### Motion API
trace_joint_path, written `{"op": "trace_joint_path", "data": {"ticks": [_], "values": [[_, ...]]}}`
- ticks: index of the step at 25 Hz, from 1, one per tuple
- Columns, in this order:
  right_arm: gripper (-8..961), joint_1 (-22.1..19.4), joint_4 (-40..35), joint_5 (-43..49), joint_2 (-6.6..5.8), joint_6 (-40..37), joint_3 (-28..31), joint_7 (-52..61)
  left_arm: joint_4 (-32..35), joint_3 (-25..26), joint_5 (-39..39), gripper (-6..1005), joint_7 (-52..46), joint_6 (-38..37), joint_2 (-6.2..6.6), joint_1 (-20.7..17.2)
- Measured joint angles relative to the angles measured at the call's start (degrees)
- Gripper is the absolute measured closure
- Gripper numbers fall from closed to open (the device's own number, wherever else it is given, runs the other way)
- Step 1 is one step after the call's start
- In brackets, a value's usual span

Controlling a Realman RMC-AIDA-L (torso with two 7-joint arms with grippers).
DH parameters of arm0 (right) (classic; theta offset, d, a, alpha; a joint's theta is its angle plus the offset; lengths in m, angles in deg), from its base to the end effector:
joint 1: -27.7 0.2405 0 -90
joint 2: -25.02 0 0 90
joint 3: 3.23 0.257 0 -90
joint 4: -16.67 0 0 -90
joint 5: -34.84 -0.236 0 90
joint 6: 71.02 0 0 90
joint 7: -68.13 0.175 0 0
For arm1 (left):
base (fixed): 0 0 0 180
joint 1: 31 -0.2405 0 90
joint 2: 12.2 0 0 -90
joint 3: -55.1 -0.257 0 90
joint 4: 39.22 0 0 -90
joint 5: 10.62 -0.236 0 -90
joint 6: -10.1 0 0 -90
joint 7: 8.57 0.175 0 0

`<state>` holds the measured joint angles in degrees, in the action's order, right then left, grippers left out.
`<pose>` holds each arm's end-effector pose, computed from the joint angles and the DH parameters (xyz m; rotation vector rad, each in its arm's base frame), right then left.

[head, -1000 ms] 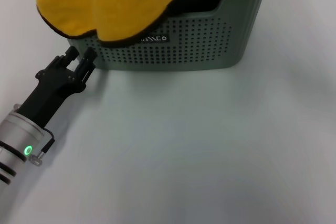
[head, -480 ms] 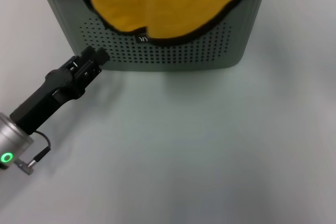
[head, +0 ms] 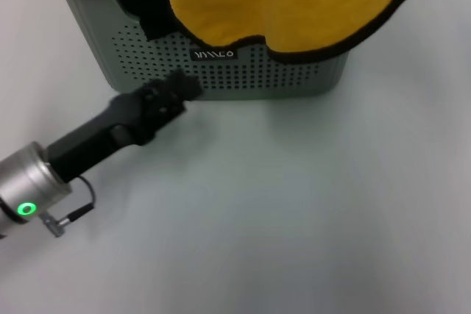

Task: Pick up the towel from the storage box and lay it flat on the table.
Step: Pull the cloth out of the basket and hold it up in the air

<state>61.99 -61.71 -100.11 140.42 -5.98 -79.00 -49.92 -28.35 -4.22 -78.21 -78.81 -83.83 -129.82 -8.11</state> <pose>-0.0473 0.3837 0.1247 -2.0044 -0.5808 1.5149 -0.2752 0.3061 -0.0492 -2.2718 -0.9925 -1.4207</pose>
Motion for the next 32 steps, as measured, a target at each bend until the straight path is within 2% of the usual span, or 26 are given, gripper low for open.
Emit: {"op": "trace_joint_path", "data": {"ticks": [5,11,22,32], "values": [[946,1.5,2.9,0.2,-0.27,4.6,3.3,4.9,-0.3,0.0,-2.5,515,-0.1,0.3,-0.87,2.1],[946,1.6,3.8,1.7,0.16,4.4,2.6,5.2,-0.1,0.3,-2.2,517,0.1,1.2,-1.82,2.5],[945,3.9,6.9,1.7,0.26,4.3,1.6,5.2,-0.6,0.0,-2.3,521,0.1,0.8,-2.55,3.3],[945,4.3,7.0,1.7,0.26,4.3,1.5,5.2,-0.7,0.6,-1.1,524,0.1,0.8,-2.57,2.8]]}}
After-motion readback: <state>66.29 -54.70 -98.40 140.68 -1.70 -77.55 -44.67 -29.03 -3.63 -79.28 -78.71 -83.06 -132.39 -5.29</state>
